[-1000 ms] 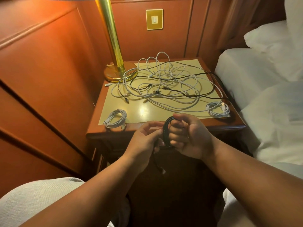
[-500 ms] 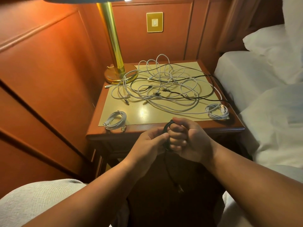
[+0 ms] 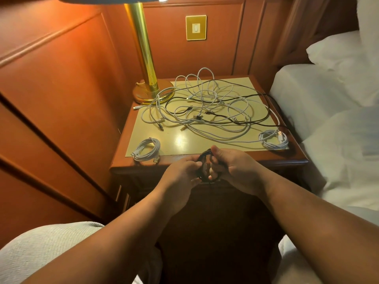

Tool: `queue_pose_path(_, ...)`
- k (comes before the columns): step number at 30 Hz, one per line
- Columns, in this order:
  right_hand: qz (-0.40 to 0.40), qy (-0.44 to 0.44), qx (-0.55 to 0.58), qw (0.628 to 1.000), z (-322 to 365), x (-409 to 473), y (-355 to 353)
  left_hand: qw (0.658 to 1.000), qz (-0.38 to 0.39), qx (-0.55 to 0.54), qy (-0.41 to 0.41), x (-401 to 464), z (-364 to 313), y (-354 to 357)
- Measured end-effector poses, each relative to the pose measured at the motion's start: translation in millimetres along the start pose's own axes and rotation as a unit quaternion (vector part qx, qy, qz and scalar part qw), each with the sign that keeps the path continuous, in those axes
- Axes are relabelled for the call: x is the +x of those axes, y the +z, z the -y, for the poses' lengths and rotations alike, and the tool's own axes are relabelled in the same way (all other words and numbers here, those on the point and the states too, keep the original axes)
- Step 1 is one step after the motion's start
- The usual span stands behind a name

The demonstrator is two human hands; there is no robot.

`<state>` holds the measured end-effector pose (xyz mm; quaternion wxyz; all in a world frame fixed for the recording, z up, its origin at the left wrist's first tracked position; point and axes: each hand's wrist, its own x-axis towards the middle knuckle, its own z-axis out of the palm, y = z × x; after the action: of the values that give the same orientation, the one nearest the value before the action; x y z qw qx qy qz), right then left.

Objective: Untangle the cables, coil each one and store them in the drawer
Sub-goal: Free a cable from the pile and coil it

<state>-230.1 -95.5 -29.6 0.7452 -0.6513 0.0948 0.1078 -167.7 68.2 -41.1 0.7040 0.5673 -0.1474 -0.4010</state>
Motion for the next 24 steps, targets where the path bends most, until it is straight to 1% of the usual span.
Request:
queue_pose_path(2, -0.017, -0.007, -0.037, 0.999, -2.9, 1.1, 3.1, 0.999, 0.043, -0.010, 0.002, -1.0, -2.0, -1.8)
queue_pose_path(4, -0.031, -0.015, -0.053, 0.998, -4.2, 1.0, 6.6, 0.998, 0.060, 0.001, 0.010, -1.6, -2.5, -1.6)
queue_pose_path(7, -0.054, -0.015, -0.028, 0.998, -5.6, 1.8, 8.5, 1.000, 0.008, 0.015, 0.012, -0.4, -2.1, 0.6)
queue_pose_path(8, -0.060, -0.013, -0.018, 0.998, -5.5, 1.5, 8.9, 0.999, -0.014, 0.043, 0.026, -0.7, -2.2, 0.5)
queue_pose_path(10, -0.071, -0.019, -0.033, 0.997, -7.1, 2.1, 9.4, 0.987, -0.040, 0.138, 0.067, -2.0, -2.5, -0.8)
queue_pose_path(11, -0.080, -0.024, -0.063, 0.995, -7.9, 1.6, 10.2, 0.974, -0.045, 0.202, 0.093, -2.4, -2.9, -1.7)
queue_pose_path(12, -0.093, -0.029, -0.103, 0.990, -9.0, 1.3, 11.2, 0.951, -0.051, 0.281, 0.120, -2.5, -3.3, -2.3)
queue_pose_path(14, -0.128, -0.045, -0.199, 0.971, -10.4, -0.1, 12.5, 0.877, -0.064, 0.452, 0.150, -1.6, -3.8, -4.1)
queue_pose_path(15, -0.141, -0.057, -0.247, 0.957, -10.9, -0.8, 12.3, 0.847, -0.070, 0.505, 0.149, -2.0, -5.6, -4.3)
queue_pose_path(16, -0.149, -0.070, -0.286, 0.944, -10.5, -1.3, 12.0, 0.840, -0.071, 0.518, 0.147, -2.1, -7.5, -5.2)
queue_pose_path(17, -0.152, -0.080, -0.311, 0.935, -9.4, -1.9, 11.2, 0.852, -0.070, 0.497, 0.147, -2.7, -9.6, -6.3)
queue_pose_path(18, -0.156, -0.084, -0.324, 0.929, -7.5, -2.4, 9.6, 0.878, -0.078, 0.451, 0.143, -3.7, -11.7, -7.2)
queue_pose_path(20, -0.161, -0.083, -0.343, 0.922, -3.8, -2.4, 4.6, 0.933, -0.100, 0.327, 0.108, -5.3, -16.1, -6.3)
queue_pose_path(22, -0.165, -0.077, -0.362, 0.914, -2.8, -2.1, 0.6, 0.980, -0.086, 0.173, 0.047, -4.5, -19.8, -4.9)
queue_pose_path(23, -0.167, -0.077, -0.368, 0.912, -3.0, -2.1, -0.2, 0.992, -0.069, 0.100, 0.019, -3.7, -20.7, -4.4)
queue_pose_path(24, -0.170, -0.080, -0.373, 0.909, -3.1, -2.4, -0.8, 0.997, -0.058, 0.055, -0.002, -3.2, -21.5, -4.2)
